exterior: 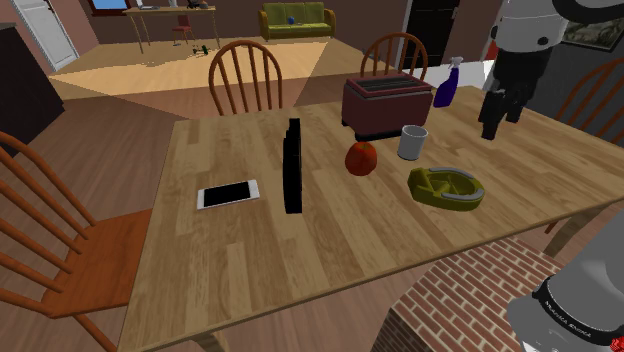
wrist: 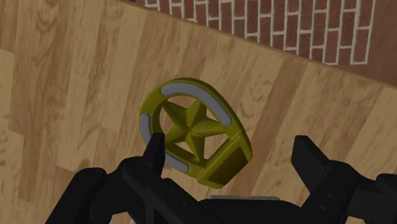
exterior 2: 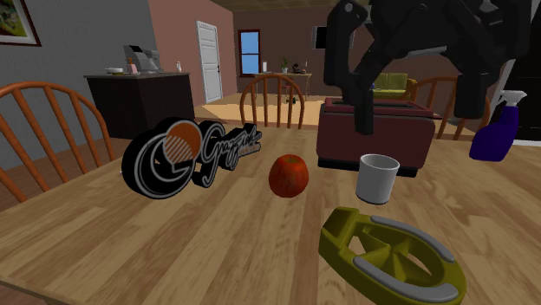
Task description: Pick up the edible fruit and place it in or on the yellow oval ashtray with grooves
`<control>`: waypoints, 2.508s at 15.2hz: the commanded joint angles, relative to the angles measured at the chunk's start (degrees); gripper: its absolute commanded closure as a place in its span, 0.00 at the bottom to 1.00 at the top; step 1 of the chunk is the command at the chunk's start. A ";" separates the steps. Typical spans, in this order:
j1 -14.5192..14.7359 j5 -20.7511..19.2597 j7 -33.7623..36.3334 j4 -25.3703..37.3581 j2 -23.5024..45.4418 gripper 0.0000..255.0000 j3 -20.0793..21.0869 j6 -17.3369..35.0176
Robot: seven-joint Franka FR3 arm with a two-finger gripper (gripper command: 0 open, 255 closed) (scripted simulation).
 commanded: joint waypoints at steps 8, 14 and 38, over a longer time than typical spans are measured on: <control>0.49 2.22 -0.27 2.93 12.96 0.00 -1.50 12.62; 1.13 4.76 -1.36 8.37 24.89 0.00 -2.52 21.30; 2.06 12.82 -5.85 25.71 53.24 0.00 -2.93 36.71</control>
